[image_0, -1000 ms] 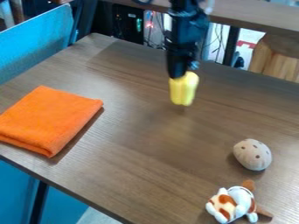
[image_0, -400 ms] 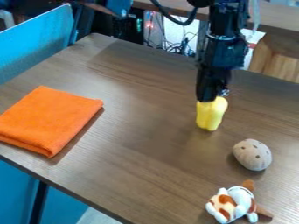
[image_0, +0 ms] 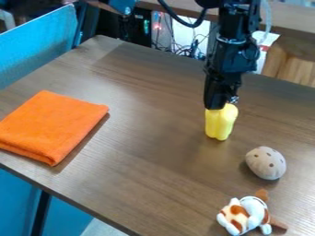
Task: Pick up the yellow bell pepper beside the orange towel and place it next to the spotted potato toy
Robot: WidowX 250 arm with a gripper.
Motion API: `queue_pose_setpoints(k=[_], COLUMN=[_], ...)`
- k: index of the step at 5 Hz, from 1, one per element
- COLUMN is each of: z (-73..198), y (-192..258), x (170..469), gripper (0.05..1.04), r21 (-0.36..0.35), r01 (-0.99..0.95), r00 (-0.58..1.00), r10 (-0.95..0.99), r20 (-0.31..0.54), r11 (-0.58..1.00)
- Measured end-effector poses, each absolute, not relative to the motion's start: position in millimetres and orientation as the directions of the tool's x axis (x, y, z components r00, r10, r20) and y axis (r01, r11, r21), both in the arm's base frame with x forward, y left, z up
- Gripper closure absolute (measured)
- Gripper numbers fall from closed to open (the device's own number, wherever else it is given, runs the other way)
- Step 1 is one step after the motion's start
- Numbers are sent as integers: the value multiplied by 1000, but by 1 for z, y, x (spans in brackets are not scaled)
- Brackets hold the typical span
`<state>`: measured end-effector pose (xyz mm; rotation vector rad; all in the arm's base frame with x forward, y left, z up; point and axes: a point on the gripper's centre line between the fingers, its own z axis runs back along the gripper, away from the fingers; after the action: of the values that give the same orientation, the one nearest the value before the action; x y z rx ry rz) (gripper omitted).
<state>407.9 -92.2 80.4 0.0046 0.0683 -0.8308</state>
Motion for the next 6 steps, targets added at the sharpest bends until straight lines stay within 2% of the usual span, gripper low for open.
queue_pose_setpoints(k=[1, 2, 3, 4, 5, 6], z=[81, 83, 106, 124, 136, 135], y=[-91, -89, -78, -55, -33, 5], x=[406, 400, 393, 375, 352, 325], gripper=[754, 468, 173, 72, 75, 77], r21=[-21, -22, 0, 13, 47, 76], r01=[748, 744, 721, 674, 635, 564], r00=[661, 666, 693, 739, 773, 825], r10=[-748, -744, -721, -674, -635, -558], r20=[-55, -58, -26, -13, -21, -88], r11=[663, 667, 693, 739, 771, 822])
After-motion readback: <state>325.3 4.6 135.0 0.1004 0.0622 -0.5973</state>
